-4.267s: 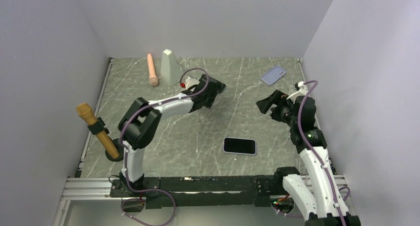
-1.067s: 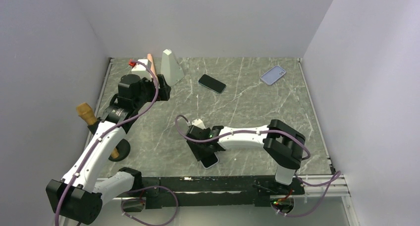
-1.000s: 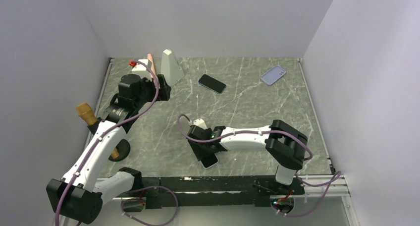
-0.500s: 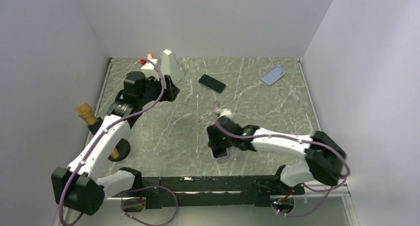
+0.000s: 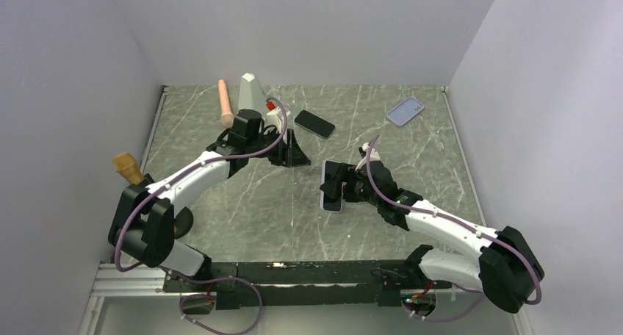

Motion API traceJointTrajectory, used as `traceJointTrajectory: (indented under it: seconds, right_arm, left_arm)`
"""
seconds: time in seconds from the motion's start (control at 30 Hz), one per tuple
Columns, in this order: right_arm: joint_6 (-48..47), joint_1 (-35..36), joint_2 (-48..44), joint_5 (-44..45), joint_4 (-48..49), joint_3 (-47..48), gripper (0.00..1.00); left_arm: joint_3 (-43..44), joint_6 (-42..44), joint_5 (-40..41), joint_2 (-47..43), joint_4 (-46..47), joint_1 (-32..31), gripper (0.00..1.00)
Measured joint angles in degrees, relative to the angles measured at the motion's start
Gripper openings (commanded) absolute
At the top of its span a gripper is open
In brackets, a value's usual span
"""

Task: Take the phone out of the phone case
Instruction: Pick up the phone at the center of the board.

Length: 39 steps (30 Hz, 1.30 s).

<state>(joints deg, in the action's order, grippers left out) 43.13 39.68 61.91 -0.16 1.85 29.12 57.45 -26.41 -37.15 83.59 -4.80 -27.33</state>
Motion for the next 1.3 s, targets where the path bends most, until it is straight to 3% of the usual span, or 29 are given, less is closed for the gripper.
traceJointTrajectory:
  seconds: [0.7, 0.8, 0.87, 0.9, 0.97, 1.03, 1.1, 1.2, 1.3]
  right_arm:
    - [-1.42, 11.15, 6.27, 9.05, 2.47, 6.69, 0.00]
    - [-1.57, 12.50, 7.02, 10.56, 2.29, 7.41, 0.00]
    - [-1.66, 13.03, 7.65, 10.80, 2.21, 8.00, 0.00]
    - [-1.88, 13.16, 8.15, 10.82, 1.84, 8.50, 0.14]
    - [-2.84, 13.38, 9.25, 11.52, 0.94, 9.33, 0.62]
    - [-3.76, 13.38, 9.66, 11.37, 0.61, 9.81, 0.92]
    - [-4.94, 13.25, 9.66, 10.38, -0.20, 10.58, 1.00]
    - [-7.67, 12.11, 8.41, 6.95, -1.90, 11.47, 1.00]
    - [-10.08, 6.82, 4.83, -2.29, -3.96, 11.10, 1.00]
  left_arm:
    - [0.11, -4.83, -4.81, 7.28, 3.19, -2.54, 0.43]
    - [0.11, -4.96, -5.40, 7.82, 3.23, -3.08, 0.32]
    - [0.11, -5.22, -6.08, 8.11, 3.34, -3.37, 0.12]
    - [0.11, -5.38, -6.64, 8.20, 3.43, -3.48, 0.05]
    - [0.44, -6.01, -6.56, 8.20, 3.26, -3.61, 0.00]
    - [0.57, -5.46, -6.01, 8.20, 3.23, -3.74, 0.00]
    - [0.57, -4.72, -6.36, 8.15, 3.39, -3.69, 0.00]
    - [0.57, -2.32, -7.67, 7.91, 3.37, -3.72, 0.00]
    - [0.59, -0.52, -10.54, 7.54, 3.78, -3.72, 0.00]
